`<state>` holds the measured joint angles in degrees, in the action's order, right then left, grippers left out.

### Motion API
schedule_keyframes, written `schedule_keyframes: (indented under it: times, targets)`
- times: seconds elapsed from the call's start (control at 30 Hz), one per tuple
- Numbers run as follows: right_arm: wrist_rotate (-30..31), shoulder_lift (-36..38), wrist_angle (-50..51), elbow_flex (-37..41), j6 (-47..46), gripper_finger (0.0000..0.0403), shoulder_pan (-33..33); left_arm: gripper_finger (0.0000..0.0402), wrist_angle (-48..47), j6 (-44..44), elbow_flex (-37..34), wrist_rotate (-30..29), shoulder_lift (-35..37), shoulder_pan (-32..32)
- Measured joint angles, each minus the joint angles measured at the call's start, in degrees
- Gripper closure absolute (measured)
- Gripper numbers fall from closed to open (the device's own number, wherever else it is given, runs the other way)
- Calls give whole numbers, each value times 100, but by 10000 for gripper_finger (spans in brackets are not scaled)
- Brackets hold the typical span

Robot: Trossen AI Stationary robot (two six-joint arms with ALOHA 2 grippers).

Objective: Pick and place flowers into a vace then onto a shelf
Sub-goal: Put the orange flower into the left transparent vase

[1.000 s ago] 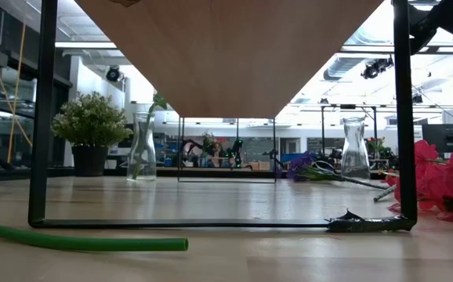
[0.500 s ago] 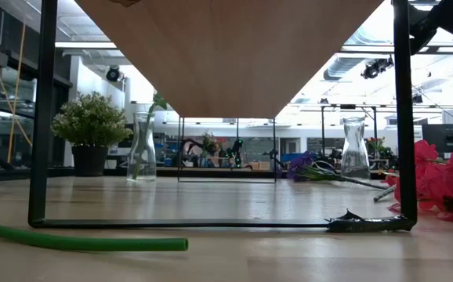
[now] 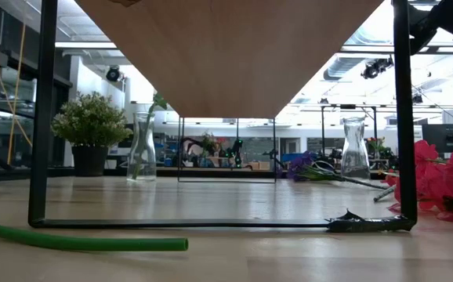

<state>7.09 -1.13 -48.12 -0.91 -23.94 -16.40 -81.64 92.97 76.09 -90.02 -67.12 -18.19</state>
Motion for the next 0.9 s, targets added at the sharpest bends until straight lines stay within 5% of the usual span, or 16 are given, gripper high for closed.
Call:
schedule_keyframes:
  times: [0.43, 0.9]
  targets:
    - [176, 0, 4, 1, 174, 131, 2, 382, 83, -262, 0, 2, -17, 884]
    - [502, 0, 4, 0, 346, 132, 2, 382, 611, -323, 0, 2, 16, 754]
